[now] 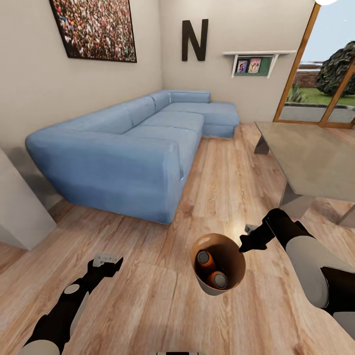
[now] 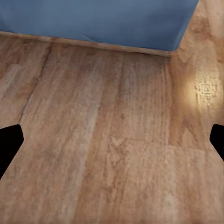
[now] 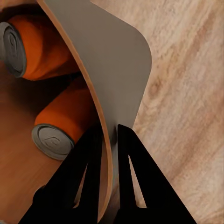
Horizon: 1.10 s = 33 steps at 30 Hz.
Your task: Put the three can of soda from the living room inside the tash can in the kitchen.
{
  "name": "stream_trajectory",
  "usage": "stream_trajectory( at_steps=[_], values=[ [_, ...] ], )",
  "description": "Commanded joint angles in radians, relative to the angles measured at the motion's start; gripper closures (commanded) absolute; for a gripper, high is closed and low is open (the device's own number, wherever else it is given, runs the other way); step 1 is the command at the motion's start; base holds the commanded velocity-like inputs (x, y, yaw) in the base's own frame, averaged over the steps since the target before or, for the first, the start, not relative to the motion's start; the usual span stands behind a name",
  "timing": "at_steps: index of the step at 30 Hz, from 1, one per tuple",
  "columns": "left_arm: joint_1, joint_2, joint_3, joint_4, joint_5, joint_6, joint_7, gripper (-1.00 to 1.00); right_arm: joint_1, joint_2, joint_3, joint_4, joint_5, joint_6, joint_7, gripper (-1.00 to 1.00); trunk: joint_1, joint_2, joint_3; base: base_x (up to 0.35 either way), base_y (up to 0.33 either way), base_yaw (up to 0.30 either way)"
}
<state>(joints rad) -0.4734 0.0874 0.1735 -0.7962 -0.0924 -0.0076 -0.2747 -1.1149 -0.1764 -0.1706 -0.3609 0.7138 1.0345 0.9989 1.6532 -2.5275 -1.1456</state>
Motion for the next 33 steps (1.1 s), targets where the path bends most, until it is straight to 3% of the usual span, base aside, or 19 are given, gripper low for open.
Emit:
stream_trajectory(
  at_steps=[1, 11, 19, 27, 33],
  values=[
    [0.000, 0.000, 0.000, 0.000, 0.000, 0.000, 0.000, -1.00, 0.000, 0.000, -0.005, 0.000, -0.023, 0.013, 0.004, 1.00, 0.000, 0.000, -0.004, 0.000, 0.000, 0.000],
    [0.000, 0.000, 0.000, 0.000, -0.001, 0.000, 0.001, -1.00, 0.000, -0.006, -0.004, 0.000, -0.023, 0.013, 0.004, 1.00, 0.005, -0.003, -0.042, 0.000, 0.000, 0.000],
    [0.000, 0.000, 0.000, 0.000, 0.000, 0.000, 0.001, -1.00, 0.000, -0.006, -0.004, 0.000, -0.022, 0.013, 0.004, 1.00, 0.005, -0.003, -0.042, 0.000, 0.000, 0.000],
    [0.000, 0.000, 0.001, 0.000, -0.001, 0.000, 0.002, -1.00, 0.000, -0.006, -0.004, 0.000, -0.022, 0.013, 0.004, 1.00, 0.008, -0.005, -0.073, 0.000, 0.000, 0.000],
    [0.000, 0.000, 0.001, 0.000, 0.000, 0.000, 0.002, -1.00, 0.000, -0.006, -0.004, 0.000, -0.021, 0.013, 0.004, 1.00, 0.008, -0.005, -0.073, 0.000, 0.000, 0.000]
  ],
)
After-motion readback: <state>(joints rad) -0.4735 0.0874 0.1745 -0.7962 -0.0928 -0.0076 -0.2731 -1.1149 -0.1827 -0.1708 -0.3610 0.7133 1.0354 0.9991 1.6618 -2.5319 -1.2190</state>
